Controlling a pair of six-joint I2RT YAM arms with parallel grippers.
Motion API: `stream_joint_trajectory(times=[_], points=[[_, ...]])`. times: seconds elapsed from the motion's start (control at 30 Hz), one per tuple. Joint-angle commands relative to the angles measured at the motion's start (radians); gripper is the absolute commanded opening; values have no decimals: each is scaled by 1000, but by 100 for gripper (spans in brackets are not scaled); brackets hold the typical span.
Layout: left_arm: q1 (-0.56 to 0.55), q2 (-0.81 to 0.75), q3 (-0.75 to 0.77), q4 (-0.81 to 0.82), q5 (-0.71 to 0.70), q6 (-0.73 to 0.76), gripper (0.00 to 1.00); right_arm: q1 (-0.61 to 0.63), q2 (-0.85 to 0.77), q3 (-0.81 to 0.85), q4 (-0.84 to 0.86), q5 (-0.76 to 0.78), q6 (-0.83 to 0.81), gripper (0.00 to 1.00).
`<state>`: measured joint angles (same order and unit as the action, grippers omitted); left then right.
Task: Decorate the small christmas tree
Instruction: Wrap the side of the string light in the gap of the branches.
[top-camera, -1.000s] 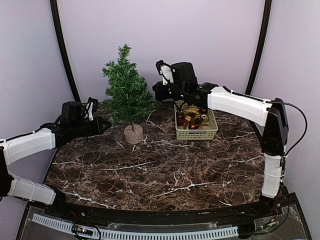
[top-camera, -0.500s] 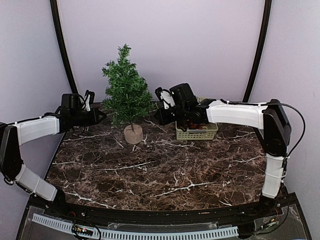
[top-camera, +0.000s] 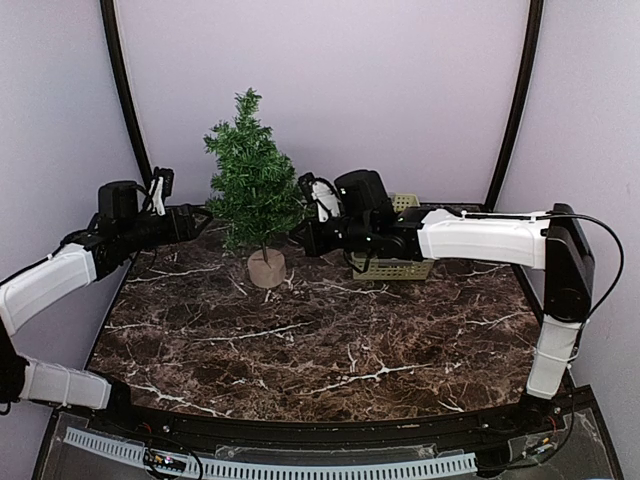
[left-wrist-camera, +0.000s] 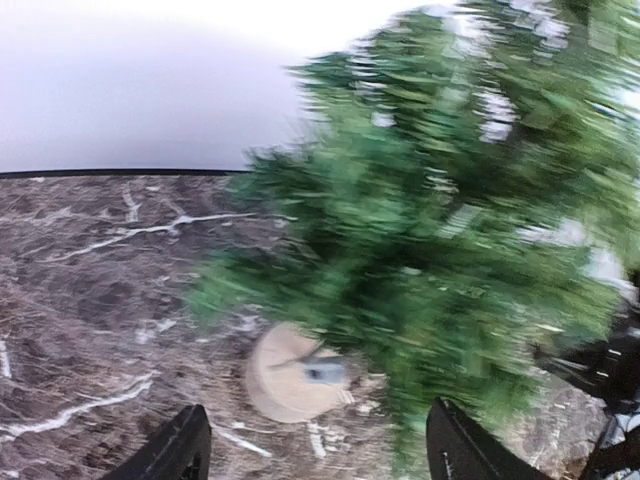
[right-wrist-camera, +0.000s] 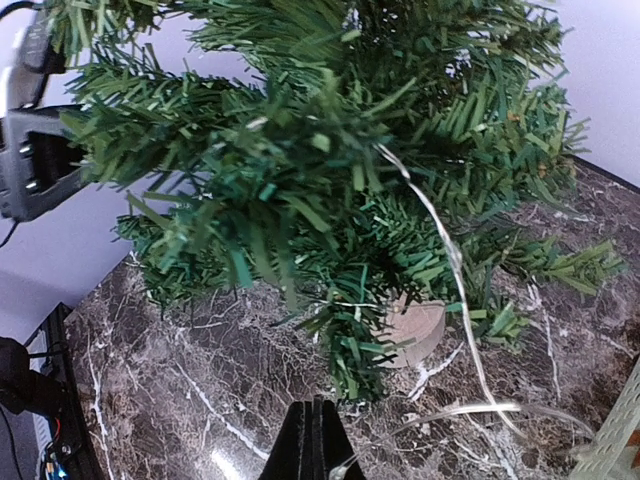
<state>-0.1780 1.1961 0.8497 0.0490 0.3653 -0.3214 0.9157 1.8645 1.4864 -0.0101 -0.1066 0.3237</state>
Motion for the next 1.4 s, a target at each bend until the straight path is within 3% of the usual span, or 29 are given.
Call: stream_joint_trajectory(times=[0.0,0.23,0.47,0.63,0.77,0.83,1.03,1.37], points=[[-97,-88,-82,-38,-14,-84,78,-3,-44,-24,52,18,23,0],[-177,-46,-137,48,10,-167,79,-3,-61,-42,54,26,25,0],[-181,25,-134,126,25,-193,44,-3,-76,-59,71,33,28,0],[-181,62,-137,185,43,-212,28,-3,-86,-70,73,33,23,0],[-180,61,-145,213,32,-221,5,-2,-95,-76,66,28,15,0],[-179,45,-144,195,8,-212,0,2,-99,-77,60,23,8,0],[-149,-3,-122,59,-59,-148,0,39,-113,-73,27,33,-5,0],[16,16,-35,-76,11,-14,3,125,-98,-52,14,-15,43,0]])
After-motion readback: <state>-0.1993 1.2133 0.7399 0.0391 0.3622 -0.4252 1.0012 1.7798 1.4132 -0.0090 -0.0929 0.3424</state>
